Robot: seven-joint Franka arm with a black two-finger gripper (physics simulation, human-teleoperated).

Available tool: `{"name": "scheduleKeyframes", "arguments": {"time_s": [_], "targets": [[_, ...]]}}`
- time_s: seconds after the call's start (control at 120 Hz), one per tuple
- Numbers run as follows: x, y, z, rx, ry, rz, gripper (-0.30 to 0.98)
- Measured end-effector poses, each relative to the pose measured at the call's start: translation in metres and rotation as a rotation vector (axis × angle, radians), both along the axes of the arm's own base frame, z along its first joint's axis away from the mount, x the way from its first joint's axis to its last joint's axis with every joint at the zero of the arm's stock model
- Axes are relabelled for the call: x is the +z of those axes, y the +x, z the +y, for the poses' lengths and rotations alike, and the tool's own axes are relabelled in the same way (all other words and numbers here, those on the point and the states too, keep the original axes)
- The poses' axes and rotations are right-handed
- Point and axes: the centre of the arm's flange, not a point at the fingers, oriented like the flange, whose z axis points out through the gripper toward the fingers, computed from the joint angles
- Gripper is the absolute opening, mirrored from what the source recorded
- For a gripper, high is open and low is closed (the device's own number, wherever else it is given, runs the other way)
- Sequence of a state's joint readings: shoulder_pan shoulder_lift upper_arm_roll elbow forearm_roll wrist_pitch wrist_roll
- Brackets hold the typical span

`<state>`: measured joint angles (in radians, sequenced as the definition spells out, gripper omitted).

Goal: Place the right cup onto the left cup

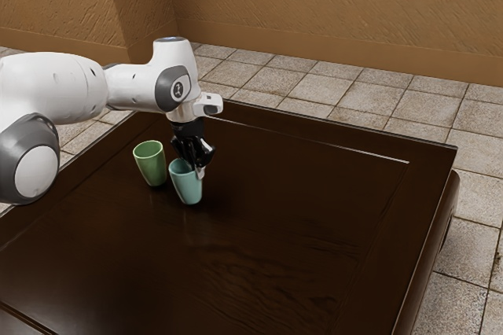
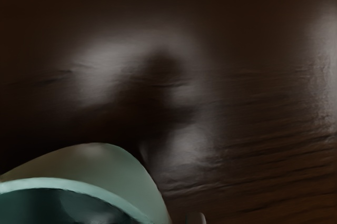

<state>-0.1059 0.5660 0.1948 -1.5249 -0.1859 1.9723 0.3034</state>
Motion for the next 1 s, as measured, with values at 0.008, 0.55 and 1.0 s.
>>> {"name": "scheduleKeyframes", "arguments": {"time_s": [0.008,0.55,1.0], "targets": [[0.0,0.0,0.0,0.0,0.0,0.0,-0.03],[0.084,-0.01,0.01,-0.034,0.04,-0.036,-0.1],[0.146,0.001,0.071,0.011,0.199,0.026,-0.1]]}}
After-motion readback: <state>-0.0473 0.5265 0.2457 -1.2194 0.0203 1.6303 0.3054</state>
